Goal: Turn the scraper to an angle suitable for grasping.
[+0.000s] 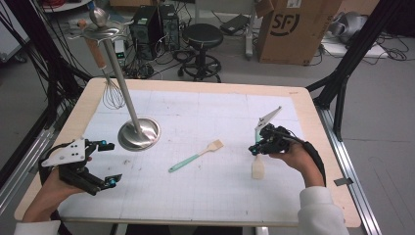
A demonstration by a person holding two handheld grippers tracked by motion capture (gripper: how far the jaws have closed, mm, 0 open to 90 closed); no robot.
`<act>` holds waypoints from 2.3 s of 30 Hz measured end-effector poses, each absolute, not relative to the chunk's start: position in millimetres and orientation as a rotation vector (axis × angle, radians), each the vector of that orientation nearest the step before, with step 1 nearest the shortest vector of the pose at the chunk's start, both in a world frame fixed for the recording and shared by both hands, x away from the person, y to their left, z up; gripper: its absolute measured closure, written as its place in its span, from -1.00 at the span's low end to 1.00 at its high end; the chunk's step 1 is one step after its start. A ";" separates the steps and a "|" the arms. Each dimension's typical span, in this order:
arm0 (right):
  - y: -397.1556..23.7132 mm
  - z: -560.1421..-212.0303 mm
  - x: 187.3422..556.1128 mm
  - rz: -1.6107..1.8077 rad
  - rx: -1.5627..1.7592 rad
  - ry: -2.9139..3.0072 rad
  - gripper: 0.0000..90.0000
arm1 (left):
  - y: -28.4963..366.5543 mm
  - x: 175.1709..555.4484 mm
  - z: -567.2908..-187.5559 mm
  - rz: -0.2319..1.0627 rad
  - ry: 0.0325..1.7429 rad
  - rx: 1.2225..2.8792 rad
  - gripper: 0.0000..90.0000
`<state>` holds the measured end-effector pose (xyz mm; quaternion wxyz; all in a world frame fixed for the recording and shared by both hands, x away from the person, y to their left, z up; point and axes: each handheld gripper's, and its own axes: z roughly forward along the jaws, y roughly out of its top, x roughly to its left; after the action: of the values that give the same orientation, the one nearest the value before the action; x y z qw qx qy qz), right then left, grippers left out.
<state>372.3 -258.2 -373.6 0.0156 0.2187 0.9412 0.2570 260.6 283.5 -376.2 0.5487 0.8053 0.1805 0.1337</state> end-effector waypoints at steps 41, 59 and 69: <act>-264.3 -413.5 380.4 0.509 0.774 2.993 0.98 | 282.0 261.2 -381.1 0.310 0.443 1.915 -0.96; -300.6 -412.6 358.9 0.527 0.815 3.016 0.98 | 282.9 261.6 -381.3 0.310 0.445 1.920 -0.96; -313.0 -407.3 349.1 0.531 0.839 3.020 0.98 | 282.8 262.7 -381.7 0.309 0.447 1.920 -0.96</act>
<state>349.1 -313.0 -407.3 -0.0188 0.2638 0.9498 0.1670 262.7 282.8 -381.7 0.5423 0.8084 0.1884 0.1301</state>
